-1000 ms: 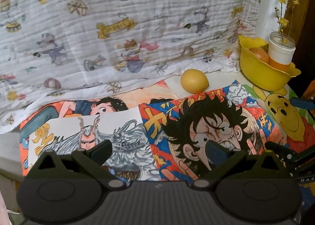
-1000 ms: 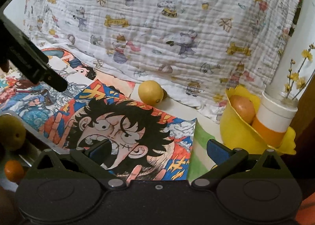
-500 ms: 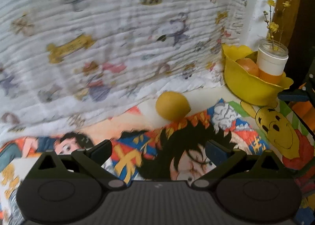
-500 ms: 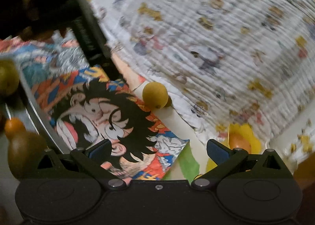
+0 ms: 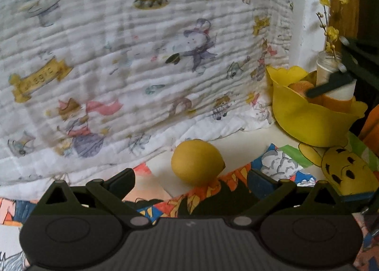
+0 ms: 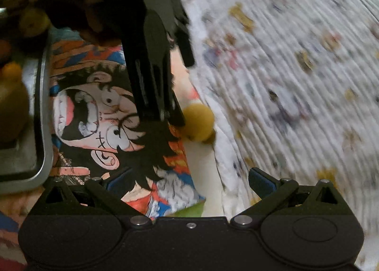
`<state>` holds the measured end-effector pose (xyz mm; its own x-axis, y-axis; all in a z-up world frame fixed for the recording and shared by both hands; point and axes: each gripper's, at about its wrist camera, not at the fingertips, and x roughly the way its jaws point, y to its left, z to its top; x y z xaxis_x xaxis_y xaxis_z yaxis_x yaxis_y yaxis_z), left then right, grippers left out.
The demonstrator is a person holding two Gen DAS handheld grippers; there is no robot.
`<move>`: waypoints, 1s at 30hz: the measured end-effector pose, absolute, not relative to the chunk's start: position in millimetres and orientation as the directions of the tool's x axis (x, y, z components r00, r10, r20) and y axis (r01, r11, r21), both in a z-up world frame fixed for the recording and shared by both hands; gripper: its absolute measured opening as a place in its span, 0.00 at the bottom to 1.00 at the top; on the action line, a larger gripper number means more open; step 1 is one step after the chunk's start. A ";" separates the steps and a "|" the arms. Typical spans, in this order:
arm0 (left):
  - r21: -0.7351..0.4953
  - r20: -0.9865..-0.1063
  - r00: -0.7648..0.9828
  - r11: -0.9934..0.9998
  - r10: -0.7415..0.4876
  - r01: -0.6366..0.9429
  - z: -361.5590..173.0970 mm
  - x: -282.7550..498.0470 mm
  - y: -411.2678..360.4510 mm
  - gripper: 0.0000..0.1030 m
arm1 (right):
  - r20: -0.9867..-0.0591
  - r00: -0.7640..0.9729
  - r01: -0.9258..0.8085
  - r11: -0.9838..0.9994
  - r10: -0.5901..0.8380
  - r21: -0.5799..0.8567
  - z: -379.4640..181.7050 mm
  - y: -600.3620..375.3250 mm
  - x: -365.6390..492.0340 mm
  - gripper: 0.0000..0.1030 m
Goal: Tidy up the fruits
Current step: 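Lower both tools beside the lemon and the small brown fruit behind it, then close the left tool on the yellow lemon while the right tool reaches the small brown fruit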
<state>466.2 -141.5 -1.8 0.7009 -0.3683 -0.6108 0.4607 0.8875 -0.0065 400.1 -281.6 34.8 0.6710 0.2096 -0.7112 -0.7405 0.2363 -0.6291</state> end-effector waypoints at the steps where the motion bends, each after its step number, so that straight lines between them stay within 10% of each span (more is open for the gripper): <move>1: 0.004 -0.607 0.705 0.886 -0.366 0.464 -3.6 466.2 -143.7 0.99 | -0.723 0.653 -0.757 0.205 0.223 -0.620 36.3 -280.5 403.9 0.98; 30: -0.033 -0.590 0.704 0.882 -0.396 0.469 -28.7 495.5 -153.0 0.76 | -0.835 0.530 -0.820 -0.164 0.145 -0.549 12.0 -258.2 514.0 0.60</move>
<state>495.5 -153.0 -28.7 0.7038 -0.3962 -0.5896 0.4694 0.8824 -0.0326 514.0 -258.2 12.0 0.5303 0.1452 -0.8353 -0.8196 -0.1644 -0.5489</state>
